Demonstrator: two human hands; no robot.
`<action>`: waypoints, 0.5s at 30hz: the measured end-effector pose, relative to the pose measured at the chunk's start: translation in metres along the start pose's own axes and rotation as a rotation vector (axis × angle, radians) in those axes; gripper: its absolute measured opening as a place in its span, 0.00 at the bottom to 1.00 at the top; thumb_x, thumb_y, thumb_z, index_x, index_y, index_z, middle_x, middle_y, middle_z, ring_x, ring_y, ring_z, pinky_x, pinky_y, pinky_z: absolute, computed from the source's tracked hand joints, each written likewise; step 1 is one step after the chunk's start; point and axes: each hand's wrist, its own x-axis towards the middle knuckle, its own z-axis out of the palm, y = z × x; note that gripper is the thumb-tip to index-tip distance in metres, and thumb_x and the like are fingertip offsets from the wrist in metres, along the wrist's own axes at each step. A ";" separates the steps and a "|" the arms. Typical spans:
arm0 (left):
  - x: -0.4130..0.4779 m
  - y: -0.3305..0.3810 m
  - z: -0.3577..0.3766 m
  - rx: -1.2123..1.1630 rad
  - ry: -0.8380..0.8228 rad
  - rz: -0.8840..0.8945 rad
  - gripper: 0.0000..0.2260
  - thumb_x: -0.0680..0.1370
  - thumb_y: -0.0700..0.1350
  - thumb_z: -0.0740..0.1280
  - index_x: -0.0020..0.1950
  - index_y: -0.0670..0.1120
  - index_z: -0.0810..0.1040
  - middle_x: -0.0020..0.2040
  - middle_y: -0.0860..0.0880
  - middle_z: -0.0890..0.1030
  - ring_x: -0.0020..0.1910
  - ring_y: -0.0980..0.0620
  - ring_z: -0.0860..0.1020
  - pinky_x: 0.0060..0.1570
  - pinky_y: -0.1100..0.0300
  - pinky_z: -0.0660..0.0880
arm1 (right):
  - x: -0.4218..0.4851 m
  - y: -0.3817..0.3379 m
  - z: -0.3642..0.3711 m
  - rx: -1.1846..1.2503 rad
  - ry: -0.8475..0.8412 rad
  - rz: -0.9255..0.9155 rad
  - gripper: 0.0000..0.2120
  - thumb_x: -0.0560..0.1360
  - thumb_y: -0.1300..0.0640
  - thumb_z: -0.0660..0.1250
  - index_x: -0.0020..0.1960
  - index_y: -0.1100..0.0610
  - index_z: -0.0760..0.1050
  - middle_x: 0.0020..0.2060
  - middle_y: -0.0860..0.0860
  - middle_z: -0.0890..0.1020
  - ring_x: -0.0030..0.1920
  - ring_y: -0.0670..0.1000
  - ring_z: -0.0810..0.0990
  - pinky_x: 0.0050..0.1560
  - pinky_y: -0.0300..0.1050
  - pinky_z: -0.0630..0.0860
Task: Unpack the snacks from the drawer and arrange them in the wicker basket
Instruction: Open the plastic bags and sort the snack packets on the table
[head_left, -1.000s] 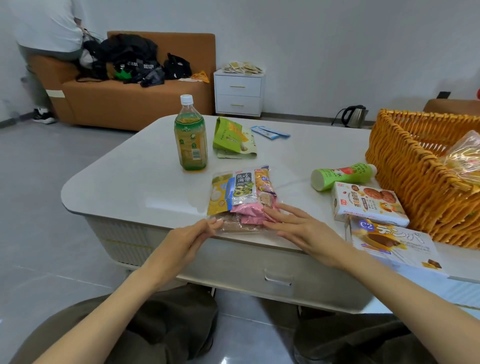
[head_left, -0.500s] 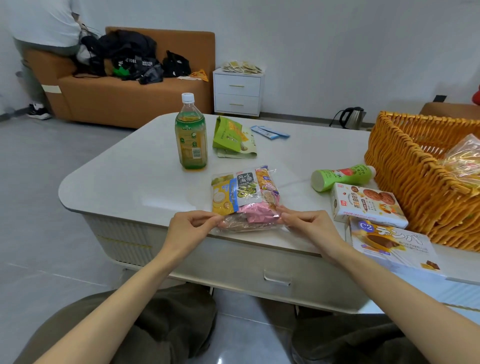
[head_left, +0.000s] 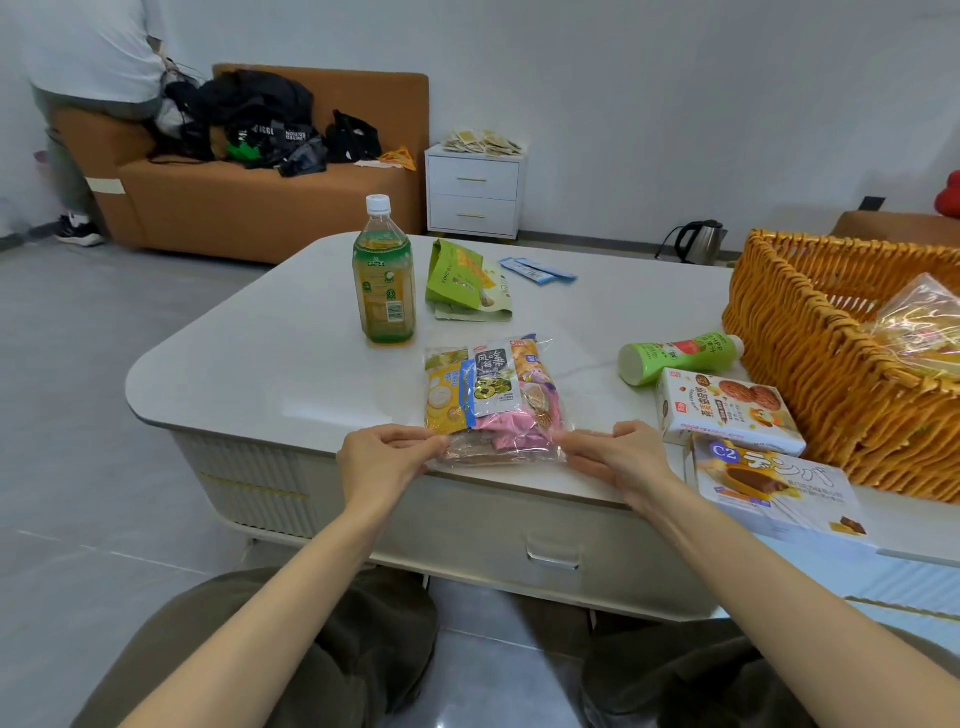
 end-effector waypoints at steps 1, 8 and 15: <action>0.000 -0.001 0.000 0.002 0.029 -0.006 0.12 0.63 0.43 0.81 0.42 0.44 0.83 0.40 0.46 0.84 0.42 0.48 0.83 0.43 0.54 0.82 | 0.000 0.000 0.000 0.021 0.023 -0.005 0.32 0.58 0.67 0.81 0.55 0.63 0.66 0.43 0.59 0.83 0.43 0.55 0.83 0.47 0.49 0.83; 0.006 0.001 -0.004 0.170 -0.084 -0.070 0.09 0.74 0.48 0.73 0.44 0.42 0.79 0.41 0.45 0.79 0.35 0.50 0.81 0.35 0.58 0.82 | 0.000 -0.004 0.000 -0.056 -0.149 0.127 0.15 0.71 0.58 0.73 0.52 0.68 0.80 0.44 0.59 0.83 0.40 0.51 0.81 0.39 0.38 0.82; 0.011 0.009 -0.010 -0.276 -0.145 -0.306 0.05 0.77 0.36 0.68 0.48 0.34 0.78 0.37 0.43 0.77 0.37 0.49 0.77 0.34 0.63 0.81 | 0.000 0.000 0.010 0.058 -0.012 0.113 0.04 0.71 0.63 0.73 0.42 0.65 0.80 0.32 0.53 0.83 0.28 0.44 0.80 0.29 0.34 0.78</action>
